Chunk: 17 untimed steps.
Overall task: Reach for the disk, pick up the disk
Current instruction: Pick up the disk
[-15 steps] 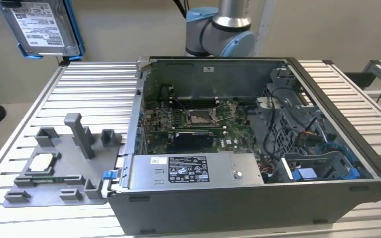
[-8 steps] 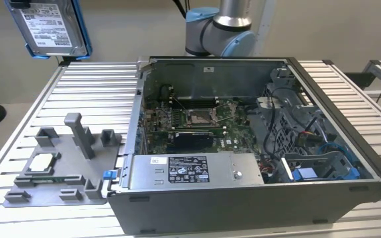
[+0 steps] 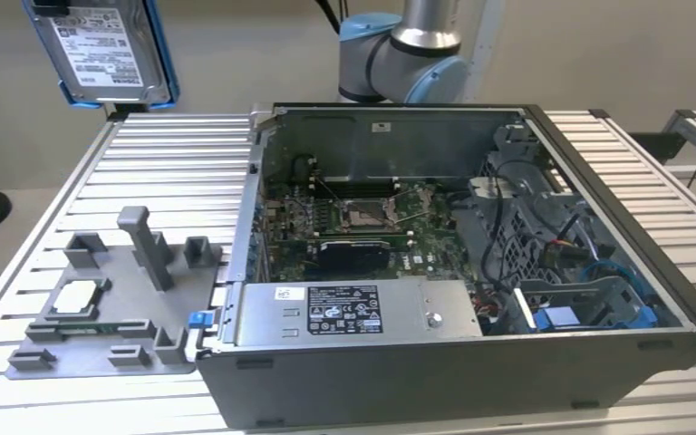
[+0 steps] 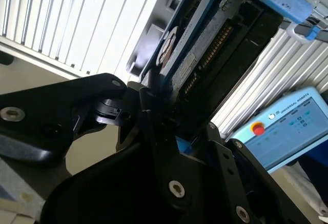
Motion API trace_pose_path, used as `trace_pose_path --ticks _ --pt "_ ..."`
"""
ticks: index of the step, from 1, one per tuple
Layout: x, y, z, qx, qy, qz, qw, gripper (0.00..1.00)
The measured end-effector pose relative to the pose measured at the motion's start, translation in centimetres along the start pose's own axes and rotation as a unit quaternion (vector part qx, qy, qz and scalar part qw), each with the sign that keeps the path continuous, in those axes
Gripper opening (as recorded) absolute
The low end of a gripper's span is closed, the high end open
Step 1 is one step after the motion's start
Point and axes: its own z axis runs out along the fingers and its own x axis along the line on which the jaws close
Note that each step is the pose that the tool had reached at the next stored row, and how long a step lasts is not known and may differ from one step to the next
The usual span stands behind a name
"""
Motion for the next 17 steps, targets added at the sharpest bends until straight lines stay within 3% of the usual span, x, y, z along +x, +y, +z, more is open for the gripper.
trace_pose_path --ticks 17 --pt "-0.17 -2.25 0.25 0.0 0.0 0.0 1.0 0.0"
